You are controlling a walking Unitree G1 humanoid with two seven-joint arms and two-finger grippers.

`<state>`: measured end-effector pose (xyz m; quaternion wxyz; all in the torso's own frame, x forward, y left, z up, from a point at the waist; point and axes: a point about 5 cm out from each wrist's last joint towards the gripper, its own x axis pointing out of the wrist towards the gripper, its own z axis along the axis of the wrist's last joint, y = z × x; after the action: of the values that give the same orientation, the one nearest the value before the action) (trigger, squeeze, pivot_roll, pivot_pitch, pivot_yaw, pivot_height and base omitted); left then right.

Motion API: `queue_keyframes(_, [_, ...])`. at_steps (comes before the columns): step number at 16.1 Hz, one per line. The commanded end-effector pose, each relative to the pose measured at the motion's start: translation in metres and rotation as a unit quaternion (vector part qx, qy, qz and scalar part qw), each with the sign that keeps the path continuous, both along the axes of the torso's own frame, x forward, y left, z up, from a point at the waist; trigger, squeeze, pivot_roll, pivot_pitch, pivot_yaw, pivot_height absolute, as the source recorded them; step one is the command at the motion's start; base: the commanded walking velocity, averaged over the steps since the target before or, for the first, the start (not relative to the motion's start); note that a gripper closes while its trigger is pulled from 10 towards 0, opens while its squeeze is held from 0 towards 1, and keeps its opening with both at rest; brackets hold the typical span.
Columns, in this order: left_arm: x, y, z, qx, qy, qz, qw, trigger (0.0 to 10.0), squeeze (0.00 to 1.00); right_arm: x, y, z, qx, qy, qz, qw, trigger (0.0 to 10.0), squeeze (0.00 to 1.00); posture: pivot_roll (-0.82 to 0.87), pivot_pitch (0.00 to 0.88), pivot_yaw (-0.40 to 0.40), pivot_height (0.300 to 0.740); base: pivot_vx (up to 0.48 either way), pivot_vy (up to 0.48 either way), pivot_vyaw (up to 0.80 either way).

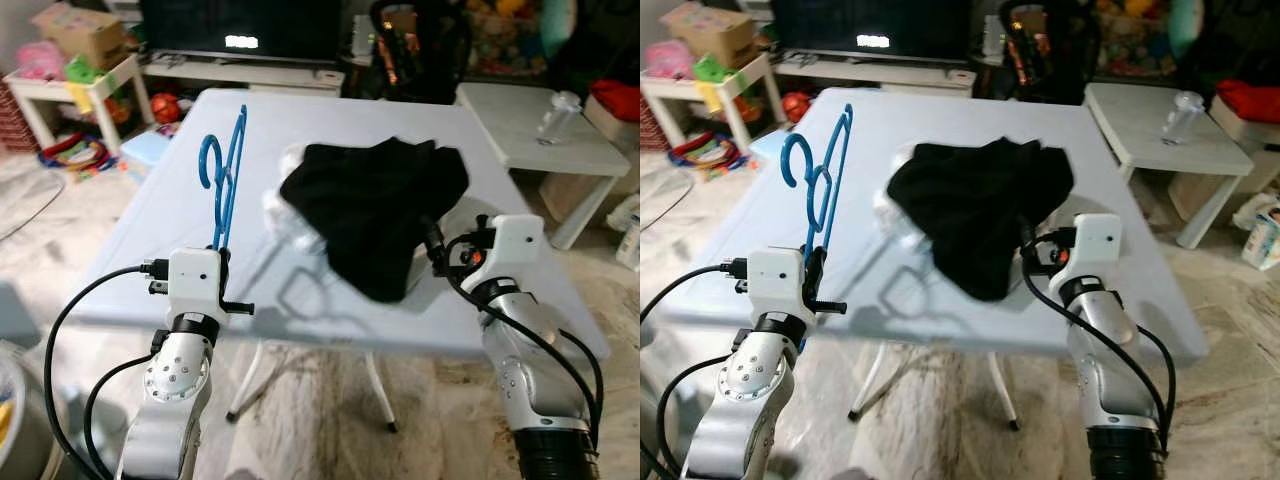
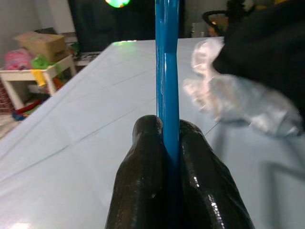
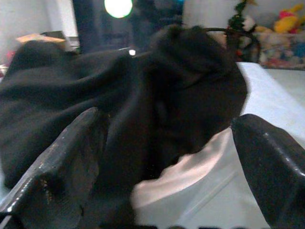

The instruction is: Hang hanger

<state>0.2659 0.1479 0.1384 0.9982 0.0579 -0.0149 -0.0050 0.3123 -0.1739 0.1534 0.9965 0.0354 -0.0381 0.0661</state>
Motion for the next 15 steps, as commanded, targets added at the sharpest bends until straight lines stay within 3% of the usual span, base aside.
queue_keyframes(1, [0.000, -0.001, 0.002, 0.004, -0.003, -0.006, 1.000, 10.0, 0.00, 0.000, 0.001, -0.002, -0.005, 0.010, 0.005, 1.000, 10.0, 0.00, 0.13, 0.000, -0.063, 0.740, -0.352, 0.000, 0.00])
queue_keyframes(5, [0.000, -0.003, -0.001, 0.004, 0.004, -0.007, 1.000, 10.0, 0.00, 0.009, -0.009, 0.004, -0.007, 0.016, 0.004, 1.000, 10.0, 0.00, 0.12, 0.000, -0.062, 0.740, -0.330, 0.000, 0.00])
queue_keyframes(8, [0.001, -0.004, -0.001, 0.004, 0.004, -0.011, 1.000, 10.0, 0.00, 0.012, -0.012, 0.006, -0.056, 0.010, 0.003, 0.998, 10.0, 0.00, 0.12, 0.000, -0.061, 0.740, -0.308, 0.000, 0.00])
queue_keyframes(10, [0.002, -0.004, -0.001, 0.006, 0.005, -0.012, 1.000, 10.0, 0.00, 0.014, -0.010, 0.006, -0.059, 0.008, 0.015, 0.998, 10.0, 0.00, 0.13, 0.000, -0.060, 0.740, -0.281, 0.000, 0.00])
queue_keyframes(11, [0.001, -0.007, -0.009, 0.004, 0.025, -0.026, 0.999, 10.0, 0.00, 0.012, -0.003, 0.003, -0.009, 0.026, 0.053, 0.998, 10.0, 0.00, 0.13, 0.000, -0.059, 0.740, 0.000, 0.000, 0.00])
queue_keyframes(14, [-0.003, -0.021, -0.028, -0.008, 0.091, -0.109, 0.990, 10.0, 0.00, 0.013, -0.001, -0.001, -0.084, 0.023, 0.066, 0.994, 10.0, 0.00, 0.12, 0.000, -0.062, 0.740, 0.000, 0.000, 0.00])
queue_keyframes(15, [-0.004, -0.021, -0.035, 0.005, 0.112, -0.128, 0.985, 10.0, 0.00, 0.010, 0.000, -0.001, -0.097, 0.024, 0.115, 0.988, 10.0, 0.00, 0.12, 0.000, -0.064, 0.740, 0.000, 0.000, 0.00])
